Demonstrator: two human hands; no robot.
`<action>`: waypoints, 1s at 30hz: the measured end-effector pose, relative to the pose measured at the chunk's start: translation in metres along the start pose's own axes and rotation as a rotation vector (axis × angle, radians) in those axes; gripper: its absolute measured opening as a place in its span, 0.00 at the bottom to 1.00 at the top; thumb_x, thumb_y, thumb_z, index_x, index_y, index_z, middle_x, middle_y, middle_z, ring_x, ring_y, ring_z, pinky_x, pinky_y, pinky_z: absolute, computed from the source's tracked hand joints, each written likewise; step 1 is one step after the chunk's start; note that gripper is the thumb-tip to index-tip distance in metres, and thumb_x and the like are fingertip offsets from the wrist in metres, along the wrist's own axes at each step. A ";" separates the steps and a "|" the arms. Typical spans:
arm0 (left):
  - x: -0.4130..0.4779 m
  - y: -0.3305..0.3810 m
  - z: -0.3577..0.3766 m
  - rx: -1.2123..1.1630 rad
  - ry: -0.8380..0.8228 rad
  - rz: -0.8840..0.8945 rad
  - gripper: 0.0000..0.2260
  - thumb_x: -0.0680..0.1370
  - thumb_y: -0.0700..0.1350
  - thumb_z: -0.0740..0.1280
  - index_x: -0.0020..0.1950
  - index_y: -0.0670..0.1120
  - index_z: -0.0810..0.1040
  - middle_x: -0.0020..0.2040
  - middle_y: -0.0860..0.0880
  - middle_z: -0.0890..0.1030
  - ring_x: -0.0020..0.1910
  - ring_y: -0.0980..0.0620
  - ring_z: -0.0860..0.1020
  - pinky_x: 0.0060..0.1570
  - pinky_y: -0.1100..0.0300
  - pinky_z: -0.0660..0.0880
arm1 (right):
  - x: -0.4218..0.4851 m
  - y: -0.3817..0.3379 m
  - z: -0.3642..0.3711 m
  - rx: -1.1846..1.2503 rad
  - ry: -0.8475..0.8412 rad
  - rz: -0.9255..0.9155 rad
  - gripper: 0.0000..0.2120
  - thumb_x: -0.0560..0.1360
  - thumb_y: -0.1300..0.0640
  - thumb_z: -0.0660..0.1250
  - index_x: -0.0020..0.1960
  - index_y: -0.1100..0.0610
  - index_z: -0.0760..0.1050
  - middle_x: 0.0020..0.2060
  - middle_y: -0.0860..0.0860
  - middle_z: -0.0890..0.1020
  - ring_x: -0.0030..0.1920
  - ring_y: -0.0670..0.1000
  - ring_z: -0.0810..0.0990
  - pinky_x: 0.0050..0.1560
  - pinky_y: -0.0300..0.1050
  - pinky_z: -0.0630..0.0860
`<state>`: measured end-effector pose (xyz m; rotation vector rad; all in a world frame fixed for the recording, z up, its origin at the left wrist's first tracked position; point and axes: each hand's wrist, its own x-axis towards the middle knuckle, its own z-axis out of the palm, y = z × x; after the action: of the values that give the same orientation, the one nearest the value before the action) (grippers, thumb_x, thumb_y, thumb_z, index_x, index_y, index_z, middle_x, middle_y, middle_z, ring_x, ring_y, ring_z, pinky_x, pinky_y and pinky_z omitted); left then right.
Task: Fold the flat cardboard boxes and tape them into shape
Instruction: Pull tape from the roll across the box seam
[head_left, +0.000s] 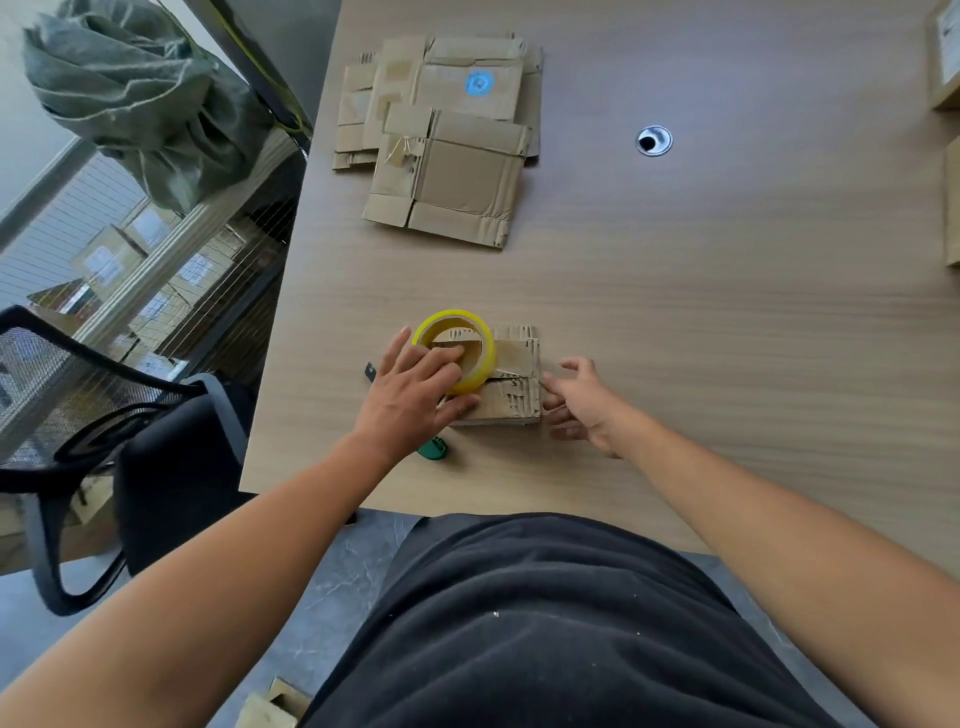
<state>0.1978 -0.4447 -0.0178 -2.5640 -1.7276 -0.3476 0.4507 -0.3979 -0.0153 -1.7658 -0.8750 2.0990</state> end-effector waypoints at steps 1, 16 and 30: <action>0.000 0.000 0.000 0.002 -0.006 0.003 0.16 0.80 0.61 0.64 0.48 0.49 0.76 0.62 0.51 0.80 0.61 0.46 0.74 0.78 0.43 0.54 | 0.002 0.004 -0.002 -0.180 0.080 -0.144 0.19 0.83 0.54 0.64 0.71 0.53 0.63 0.49 0.56 0.78 0.46 0.55 0.78 0.51 0.53 0.77; 0.050 0.003 -0.082 -0.110 -0.098 0.306 0.19 0.79 0.59 0.67 0.43 0.44 0.79 0.35 0.47 0.79 0.32 0.45 0.76 0.33 0.53 0.77 | 0.021 0.002 0.023 -1.005 0.134 -0.982 0.36 0.82 0.38 0.46 0.82 0.60 0.53 0.72 0.57 0.70 0.71 0.57 0.66 0.75 0.55 0.60; 0.055 -0.056 -0.107 -0.051 -0.638 -0.182 0.18 0.76 0.69 0.63 0.56 0.60 0.82 0.38 0.60 0.78 0.38 0.60 0.73 0.36 0.62 0.67 | 0.026 0.002 0.019 -1.071 0.195 -0.873 0.33 0.83 0.38 0.49 0.83 0.48 0.45 0.63 0.49 0.68 0.62 0.53 0.64 0.68 0.52 0.64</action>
<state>0.1487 -0.3890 0.0924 -2.7451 -2.1550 0.4926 0.4272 -0.3904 -0.0356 -1.3867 -2.3987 0.8721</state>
